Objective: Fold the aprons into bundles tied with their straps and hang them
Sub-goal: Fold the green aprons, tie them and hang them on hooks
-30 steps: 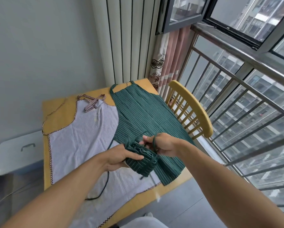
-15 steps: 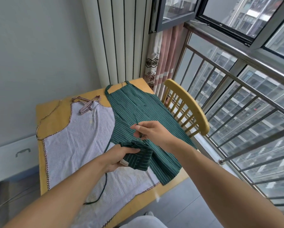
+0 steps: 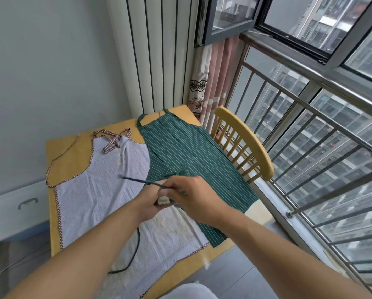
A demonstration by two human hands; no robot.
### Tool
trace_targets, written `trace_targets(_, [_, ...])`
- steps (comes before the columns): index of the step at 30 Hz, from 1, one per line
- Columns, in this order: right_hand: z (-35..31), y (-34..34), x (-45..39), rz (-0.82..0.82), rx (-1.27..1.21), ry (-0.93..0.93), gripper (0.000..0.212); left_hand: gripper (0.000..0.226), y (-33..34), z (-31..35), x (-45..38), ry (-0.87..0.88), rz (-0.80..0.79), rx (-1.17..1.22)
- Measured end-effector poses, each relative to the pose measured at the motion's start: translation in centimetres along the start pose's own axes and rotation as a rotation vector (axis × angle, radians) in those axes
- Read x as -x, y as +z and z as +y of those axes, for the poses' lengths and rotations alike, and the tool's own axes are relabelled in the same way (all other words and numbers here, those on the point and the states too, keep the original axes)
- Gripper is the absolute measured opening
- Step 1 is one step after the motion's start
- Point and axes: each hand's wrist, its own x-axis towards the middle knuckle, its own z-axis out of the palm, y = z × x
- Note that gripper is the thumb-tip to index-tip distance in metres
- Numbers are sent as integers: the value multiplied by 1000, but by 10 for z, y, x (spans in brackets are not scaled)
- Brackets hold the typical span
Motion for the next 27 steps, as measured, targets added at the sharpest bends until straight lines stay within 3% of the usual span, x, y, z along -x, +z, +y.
trace_targets(4, [-1, 31, 25, 262, -743, 255, 23, 32, 0, 13, -7, 4, 25, 151])
trace_targets(9, [3, 23, 32, 392, -1121, 449, 23, 33, -2, 15, -17, 34, 112, 152])
trace_targets(14, [-12, -19, 11, 370, -1090, 366, 20, 31, -7, 3, -16, 118, 169, -135])
trace_targets(19, [12, -79, -40, 363, -1153, 377, 13, 37, -13, 7, 3, 59, -265, -277])
trace_targets(23, [71, -72, -52, 450, -1160, 597, 15, 35, -9, 15, 16, 81, -453, -71])
trace_targets(27, [97, -11, -18, 329, -863, 732, 14, 41, 0, 28, 16, 146, -419, 231])
